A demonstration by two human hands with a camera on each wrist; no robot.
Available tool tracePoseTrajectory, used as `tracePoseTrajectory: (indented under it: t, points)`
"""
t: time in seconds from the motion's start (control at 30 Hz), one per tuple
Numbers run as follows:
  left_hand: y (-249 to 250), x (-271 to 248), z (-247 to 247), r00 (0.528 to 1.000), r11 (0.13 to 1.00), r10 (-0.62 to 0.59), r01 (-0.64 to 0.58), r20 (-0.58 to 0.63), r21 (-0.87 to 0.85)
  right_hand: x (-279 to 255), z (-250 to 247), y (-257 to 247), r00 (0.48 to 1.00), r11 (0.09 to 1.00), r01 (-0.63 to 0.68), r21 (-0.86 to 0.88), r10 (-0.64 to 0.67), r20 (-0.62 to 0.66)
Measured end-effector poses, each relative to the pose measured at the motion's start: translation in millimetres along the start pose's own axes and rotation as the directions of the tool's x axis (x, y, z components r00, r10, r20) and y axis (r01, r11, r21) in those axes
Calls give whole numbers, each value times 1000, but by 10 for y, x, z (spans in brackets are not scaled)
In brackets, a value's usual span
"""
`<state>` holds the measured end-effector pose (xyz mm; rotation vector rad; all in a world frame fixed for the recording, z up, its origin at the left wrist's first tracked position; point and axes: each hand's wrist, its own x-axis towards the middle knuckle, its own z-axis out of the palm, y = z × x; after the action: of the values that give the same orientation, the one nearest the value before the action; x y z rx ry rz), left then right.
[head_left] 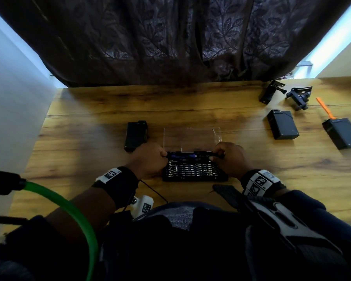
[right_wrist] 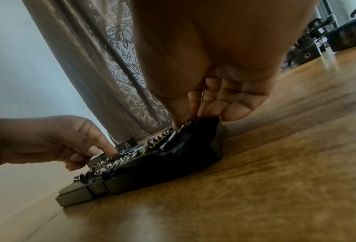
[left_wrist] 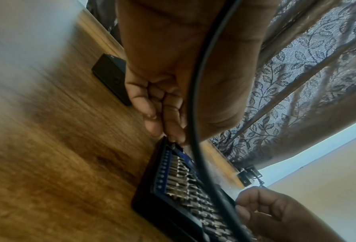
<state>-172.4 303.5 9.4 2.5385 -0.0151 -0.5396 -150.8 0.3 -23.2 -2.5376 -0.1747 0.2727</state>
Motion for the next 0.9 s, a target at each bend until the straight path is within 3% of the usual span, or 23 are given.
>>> tracePoseTrajectory:
  t: [0.17,0.27,0.43,0.63,0.9]
  points:
    - [47,9,-68,996,997,-73,74,53,-16,-9,-1,-15,1000,1000,10,-12,-10,13]
    - [125,23,-71,985,980,-103,124,140,-154,-8,-3,-9,1000,1000,5,-16,-5,14]
    - [54,110,-182,921,761,-254,379,295,-527,-5,-3,-20,1000,1000,-8,2,8,13]
    - [-5,104,-285,793,495,-308,605,525,-624,2,-7,-14,1000,1000,-14,-5,14,18]
    - [55,100,-110,797,448,-362,603,484,-660,-11,-7,-16,1000,1000,-16,-4,16,16]
